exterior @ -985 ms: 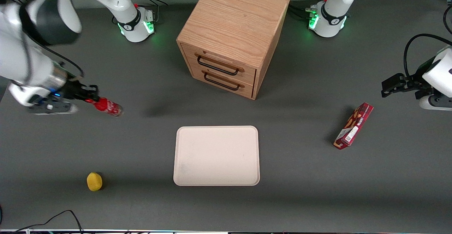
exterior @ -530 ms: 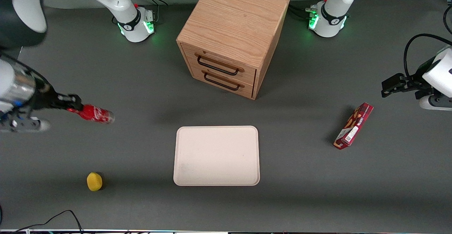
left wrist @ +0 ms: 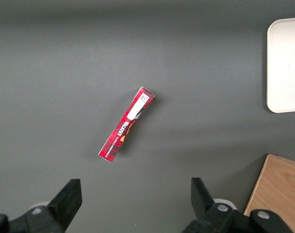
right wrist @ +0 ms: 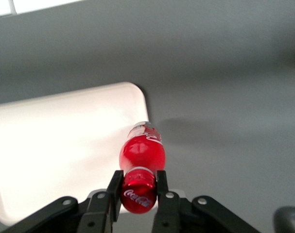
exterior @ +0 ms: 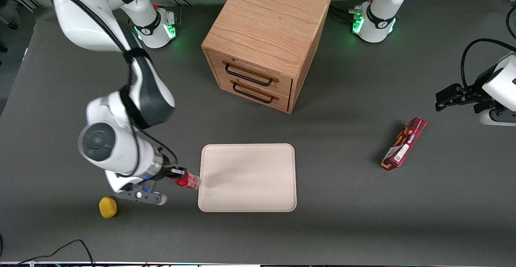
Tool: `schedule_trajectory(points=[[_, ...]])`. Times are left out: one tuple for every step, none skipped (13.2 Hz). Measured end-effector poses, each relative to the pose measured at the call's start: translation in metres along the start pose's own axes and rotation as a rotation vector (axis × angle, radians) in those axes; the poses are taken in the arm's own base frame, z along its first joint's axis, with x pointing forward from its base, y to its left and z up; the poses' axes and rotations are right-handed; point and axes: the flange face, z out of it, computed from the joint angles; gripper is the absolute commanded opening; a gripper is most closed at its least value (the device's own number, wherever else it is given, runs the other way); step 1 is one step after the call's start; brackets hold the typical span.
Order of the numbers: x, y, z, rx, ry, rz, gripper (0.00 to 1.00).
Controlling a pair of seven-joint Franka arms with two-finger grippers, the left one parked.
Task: Place coke bottle on tray
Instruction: 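Carry the bottle with the right gripper over the white tray's edge, then lower the bottle onto the tray, open the right gripper and withdraw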
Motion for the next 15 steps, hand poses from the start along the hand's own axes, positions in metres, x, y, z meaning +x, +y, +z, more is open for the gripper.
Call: schedule_trajectory(points=[[0.002, -0.006, 0.015, -0.004, 0.022, 0.008, 0.00], [0.003, -0.010, 0.026, -0.009, 0.042, 0.018, 0.00], [0.004, -0.014, 0.033, -0.010, 0.057, 0.030, 0.00], [0.003, -0.019, 0.040, -0.008, 0.065, 0.036, 0.00], [0.001, -0.024, 0.046, -0.006, 0.071, 0.040, 0.00], [0.000, -0.027, 0.050, -0.006, 0.072, 0.046, 0.00], [-0.001, -0.030, 0.053, -0.006, 0.071, 0.050, 0.00], [-0.002, -0.032, 0.056, -0.006, 0.072, 0.050, 0.00], [-0.002, -0.033, 0.059, -0.005, 0.074, 0.049, 0.15], [-0.003, -0.034, 0.059, -0.006, 0.078, 0.047, 0.80], [-0.003, -0.035, 0.059, -0.008, 0.080, 0.044, 1.00], [-0.003, -0.036, 0.060, -0.011, 0.083, 0.041, 1.00], [-0.004, -0.037, 0.062, -0.018, 0.090, 0.034, 1.00], [-0.004, -0.038, 0.062, -0.023, 0.096, 0.029, 1.00], [-0.005, -0.038, 0.059, -0.032, 0.091, 0.029, 1.00]])
